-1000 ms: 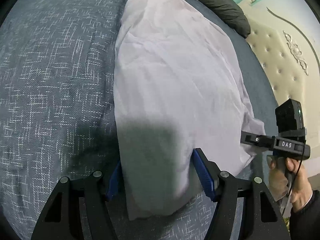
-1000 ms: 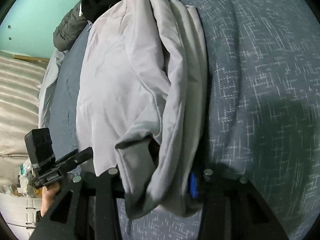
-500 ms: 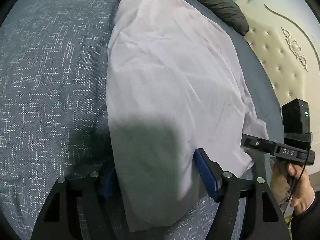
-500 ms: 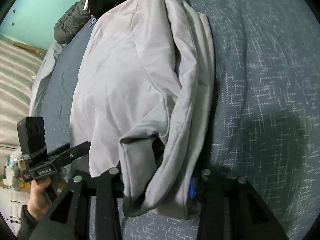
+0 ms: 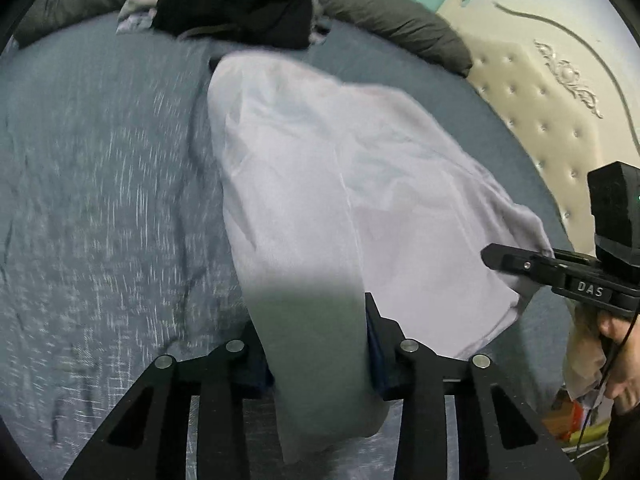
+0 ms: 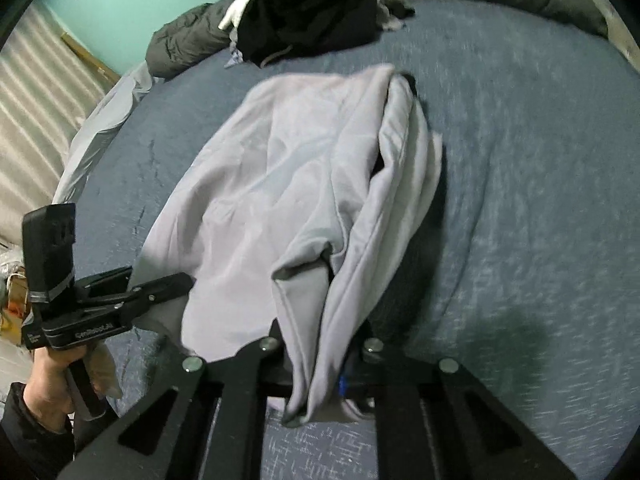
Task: Fold clothes
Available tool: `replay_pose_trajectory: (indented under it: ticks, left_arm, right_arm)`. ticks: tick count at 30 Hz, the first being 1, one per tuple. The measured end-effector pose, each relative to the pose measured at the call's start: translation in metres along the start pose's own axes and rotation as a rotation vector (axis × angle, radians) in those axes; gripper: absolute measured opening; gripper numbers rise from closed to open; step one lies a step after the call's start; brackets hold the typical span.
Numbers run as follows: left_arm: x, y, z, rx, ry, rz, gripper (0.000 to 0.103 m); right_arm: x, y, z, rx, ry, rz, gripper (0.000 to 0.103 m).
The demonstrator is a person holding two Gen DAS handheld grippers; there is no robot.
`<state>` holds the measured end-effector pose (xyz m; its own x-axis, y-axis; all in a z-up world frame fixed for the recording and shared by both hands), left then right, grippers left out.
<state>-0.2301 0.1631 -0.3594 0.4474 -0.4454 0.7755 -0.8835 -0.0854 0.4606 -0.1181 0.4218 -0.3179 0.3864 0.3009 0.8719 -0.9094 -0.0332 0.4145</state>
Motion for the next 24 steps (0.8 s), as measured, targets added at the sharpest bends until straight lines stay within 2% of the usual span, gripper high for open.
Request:
replay_pose_trajectory:
  ticks: [3, 5, 6, 10, 15, 24]
  left_arm:
    - [0.013, 0.002, -0.017, -0.030, 0.001, -0.017, 0.038]
    - [0.010, 0.021, -0.012, -0.049, 0.002, -0.023, 0.038]
    - [0.012, 0.015, -0.021, -0.058, 0.003, -0.025, 0.038]
    - [0.010, 0.034, -0.080, -0.097, 0.000, -0.035, 0.037]
    - [0.016, 0.049, -0.117, -0.136, -0.011, -0.051, 0.037]
    - [0.026, 0.068, -0.191, -0.214, -0.048, -0.071, 0.036]
  right_arm:
    - [0.015, 0.009, 0.003, 0.021, -0.016, -0.030, 0.009]
    - [0.025, 0.015, 0.005, 0.035, -0.027, -0.050, 0.009]
    - [0.030, 0.018, 0.006, 0.042, -0.032, -0.060, 0.008]
    - [0.049, 0.031, 0.010, 0.070, -0.054, -0.100, 0.008]
    - [0.074, 0.042, 0.007, 0.071, -0.068, -0.145, 0.008]
    - [0.138, 0.042, -0.030, 0.076, -0.106, -0.226, 0.007]
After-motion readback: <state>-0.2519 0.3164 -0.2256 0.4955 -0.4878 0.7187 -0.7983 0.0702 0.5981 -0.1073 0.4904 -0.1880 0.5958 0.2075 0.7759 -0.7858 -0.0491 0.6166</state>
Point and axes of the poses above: each gripper's, at about its wrist camera, not at the fingertips, and x roughly against the way its jaws point, z to its left, y to its top, the point moved 4 cm from there along -x, roughly the way its jaws point, and after that the axes turned 5 degrees about -y, right-handed, at the moved point
